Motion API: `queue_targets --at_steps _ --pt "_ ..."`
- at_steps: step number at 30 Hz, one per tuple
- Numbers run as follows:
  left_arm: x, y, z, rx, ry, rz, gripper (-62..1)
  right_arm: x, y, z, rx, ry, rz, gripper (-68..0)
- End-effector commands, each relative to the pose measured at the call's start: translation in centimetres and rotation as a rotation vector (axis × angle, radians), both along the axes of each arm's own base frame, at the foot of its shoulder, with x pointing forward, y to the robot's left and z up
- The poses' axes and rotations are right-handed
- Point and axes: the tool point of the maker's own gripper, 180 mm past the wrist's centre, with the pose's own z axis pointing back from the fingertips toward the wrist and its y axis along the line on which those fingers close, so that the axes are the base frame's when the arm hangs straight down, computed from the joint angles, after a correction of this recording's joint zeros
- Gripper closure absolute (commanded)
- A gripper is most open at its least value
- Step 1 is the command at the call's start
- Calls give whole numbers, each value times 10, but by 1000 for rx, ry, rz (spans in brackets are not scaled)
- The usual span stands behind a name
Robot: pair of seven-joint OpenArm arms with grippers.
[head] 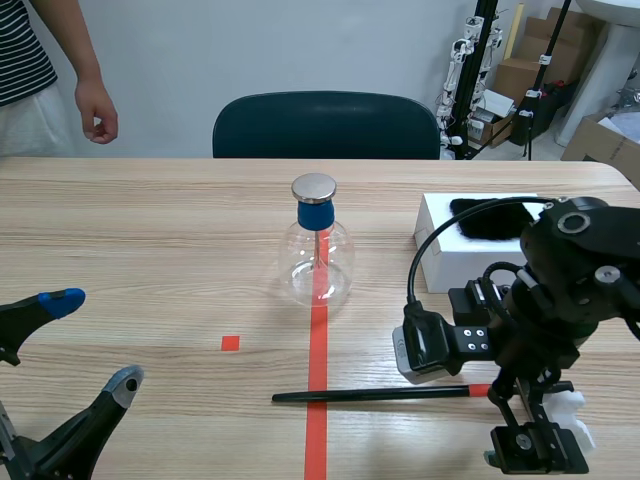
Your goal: Do the electroscope experiment. pick up the black charging rod
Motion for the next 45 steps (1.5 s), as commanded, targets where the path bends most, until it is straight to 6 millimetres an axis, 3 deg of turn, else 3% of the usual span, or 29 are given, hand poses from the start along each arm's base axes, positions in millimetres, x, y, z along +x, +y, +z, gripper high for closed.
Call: queue_targets --at_steps 1,9,14,25,31,39,45 --pt "2 1 5 -18 -18 7 -623 10 -5 7 -1 -20 -6 -679" --pt "2 1 5 -19 -18 8 -623 10 -6 7 -8 -21 -6 -679" --pt "2 1 5 -19 -18 8 -623 10 -6 6 -9 -21 -6 -501" --pt "2 1 7 -23 -23 9 -623 10 -7 6 -17 -22 -6 -491" --pt "2 1 7 -23 -23 9 -623 11 -7 6 -18 -24 -4 -324" --pt "2 1 7 -25 -25 9 -623 11 -7 6 -19 -24 -4 -202" --pt "2 1 7 -25 -25 9 -623 11 -8 6 -22 -27 -2 -161"
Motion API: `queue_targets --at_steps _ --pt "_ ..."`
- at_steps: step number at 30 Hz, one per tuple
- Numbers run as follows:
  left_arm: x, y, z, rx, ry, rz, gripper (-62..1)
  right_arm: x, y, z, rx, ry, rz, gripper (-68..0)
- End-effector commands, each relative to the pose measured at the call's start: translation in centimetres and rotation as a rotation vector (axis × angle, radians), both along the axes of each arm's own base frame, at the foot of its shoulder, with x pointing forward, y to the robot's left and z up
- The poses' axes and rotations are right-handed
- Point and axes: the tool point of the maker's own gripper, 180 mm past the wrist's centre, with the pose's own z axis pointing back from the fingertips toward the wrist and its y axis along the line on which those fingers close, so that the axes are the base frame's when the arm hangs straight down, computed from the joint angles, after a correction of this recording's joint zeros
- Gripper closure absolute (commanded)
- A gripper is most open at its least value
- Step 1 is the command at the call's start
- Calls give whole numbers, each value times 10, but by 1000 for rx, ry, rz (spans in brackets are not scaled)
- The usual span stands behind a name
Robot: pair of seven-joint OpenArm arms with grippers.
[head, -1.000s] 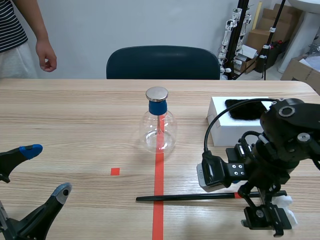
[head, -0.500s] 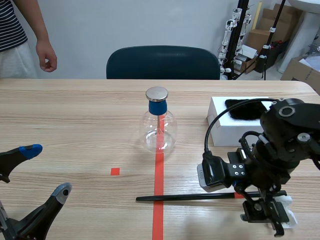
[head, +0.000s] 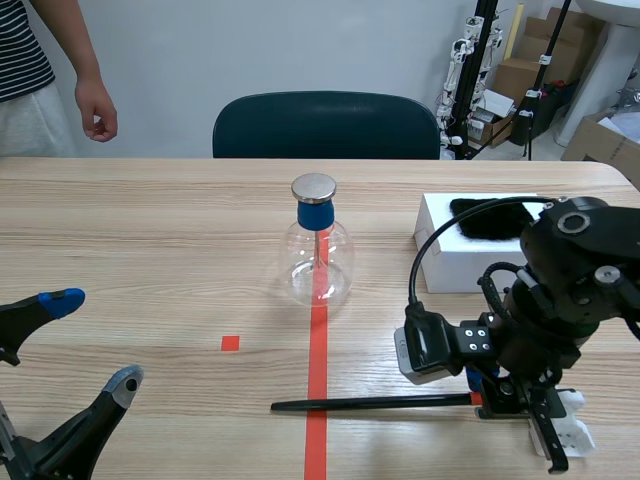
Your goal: Do the electroscope experiment. pick up the black charging rod
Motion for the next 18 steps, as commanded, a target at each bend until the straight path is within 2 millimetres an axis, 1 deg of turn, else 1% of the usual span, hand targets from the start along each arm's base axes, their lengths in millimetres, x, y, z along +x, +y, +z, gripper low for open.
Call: queue_targets --at_steps 1,7,9,13,14,16,18 --pt "2 1 7 -24 -25 9 -623 12 -6 7 -13 -32 2 -152" --pt "2 1 7 -24 -25 9 -623 14 -8 7 -21 -46 12 -74" --pt "2 1 7 -24 -25 9 -623 15 -8 6 -22 -48 13 -61" --pt "2 1 7 -24 -25 9 -623 16 -8 6 -24 -54 18 -60" --pt "2 1 7 -24 -25 9 -623 16 -7 6 -23 -55 19 -47" --pt "2 1 7 -24 -25 9 -623 17 -8 6 -30 -61 24 3" --pt "2 1 7 -24 -25 9 -623 17 -9 6 -31 -63 25 0"
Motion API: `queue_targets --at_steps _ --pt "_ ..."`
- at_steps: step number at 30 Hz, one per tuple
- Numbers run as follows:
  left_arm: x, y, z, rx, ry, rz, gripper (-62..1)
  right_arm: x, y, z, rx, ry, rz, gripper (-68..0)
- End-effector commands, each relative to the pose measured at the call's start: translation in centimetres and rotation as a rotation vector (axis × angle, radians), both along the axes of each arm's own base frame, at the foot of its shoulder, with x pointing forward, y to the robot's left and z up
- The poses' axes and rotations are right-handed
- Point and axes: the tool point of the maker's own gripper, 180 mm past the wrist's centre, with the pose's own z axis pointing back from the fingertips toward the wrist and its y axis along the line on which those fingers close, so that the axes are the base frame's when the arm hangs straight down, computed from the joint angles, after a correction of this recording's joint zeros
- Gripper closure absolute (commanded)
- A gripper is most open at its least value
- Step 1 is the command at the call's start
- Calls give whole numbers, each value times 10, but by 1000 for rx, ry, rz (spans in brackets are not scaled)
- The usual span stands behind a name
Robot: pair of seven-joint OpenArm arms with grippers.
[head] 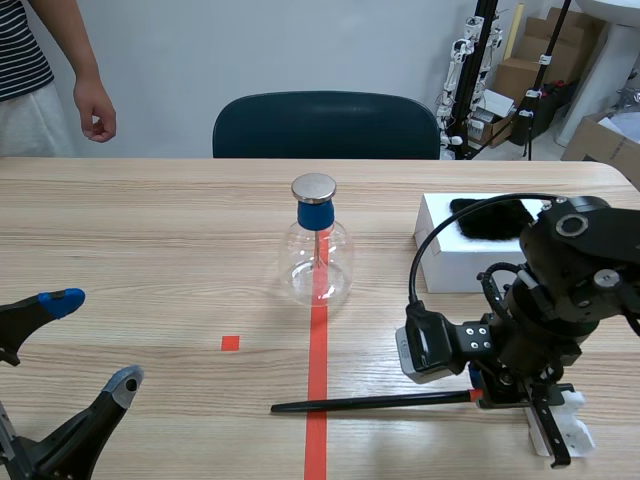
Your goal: Do the electroscope experiment. pick up the black charging rod
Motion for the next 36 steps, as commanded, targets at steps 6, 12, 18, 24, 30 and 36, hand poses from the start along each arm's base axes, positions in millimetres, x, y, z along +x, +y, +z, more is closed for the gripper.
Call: queue_targets --at_steps 6,12,18,24,30,36 --pt "2 1 7 -24 -24 9 -623 11 -1 7 11 -25 -1 0" --pt "2 1 7 -25 -24 9 -623 12 -1 9 27 -27 -7 0" --pt "2 1 7 -25 -25 9 -623 11 -1 14 38 -37 6 0" --pt "2 1 7 -26 -26 9 -623 10 -1 27 54 -60 30 -2" --pt "2 1 7 -26 -26 9 -623 15 4 48 101 -105 39 -2" --pt "2 1 7 -26 -26 9 -623 22 3 58 103 -146 49 -2"
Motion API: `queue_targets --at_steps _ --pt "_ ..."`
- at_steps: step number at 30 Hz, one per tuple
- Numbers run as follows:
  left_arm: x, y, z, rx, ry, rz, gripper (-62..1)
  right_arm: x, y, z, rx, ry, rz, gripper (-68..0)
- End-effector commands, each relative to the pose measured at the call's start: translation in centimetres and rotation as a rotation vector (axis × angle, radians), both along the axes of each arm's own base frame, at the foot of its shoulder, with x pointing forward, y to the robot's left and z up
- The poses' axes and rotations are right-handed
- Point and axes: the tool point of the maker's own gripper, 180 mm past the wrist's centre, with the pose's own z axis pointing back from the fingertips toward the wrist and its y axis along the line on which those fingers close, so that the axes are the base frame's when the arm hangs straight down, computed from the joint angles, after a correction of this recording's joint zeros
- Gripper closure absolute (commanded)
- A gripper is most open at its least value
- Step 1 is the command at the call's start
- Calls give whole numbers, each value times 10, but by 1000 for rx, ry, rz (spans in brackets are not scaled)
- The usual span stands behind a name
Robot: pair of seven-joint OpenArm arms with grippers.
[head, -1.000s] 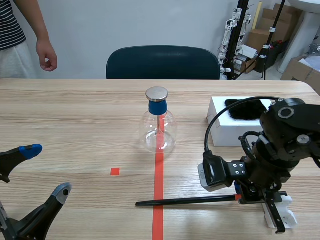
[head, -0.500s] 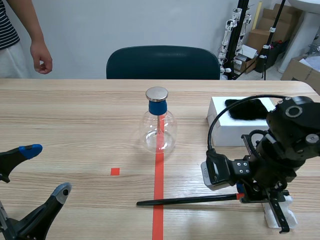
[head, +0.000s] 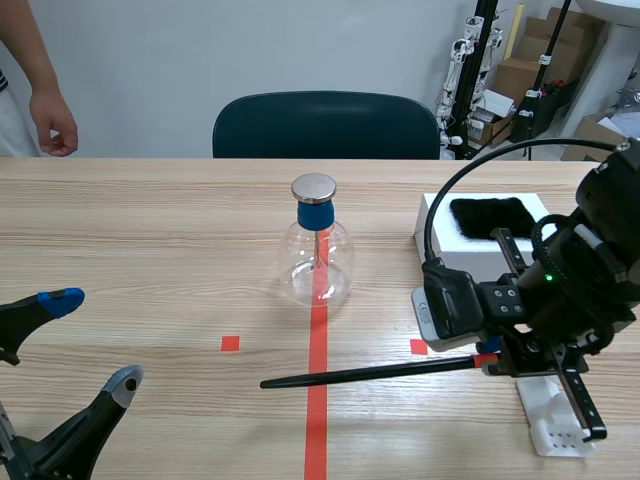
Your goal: Do the electroscope experiment. pick up the black charging rod
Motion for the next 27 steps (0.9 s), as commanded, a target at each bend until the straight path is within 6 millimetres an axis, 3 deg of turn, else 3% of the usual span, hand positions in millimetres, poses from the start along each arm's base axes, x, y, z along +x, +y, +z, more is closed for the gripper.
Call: queue_targets --at_steps 1,12,27 --pt "2 1 7 -24 -24 9 -623 17 -3 10 1 -53 -20 -2" --pt "2 1 7 -24 -24 9 -623 38 -4 43 11 -187 -12 -2" --pt "2 1 7 -24 -23 9 -623 29 -7 69 51 -336 23 -2"
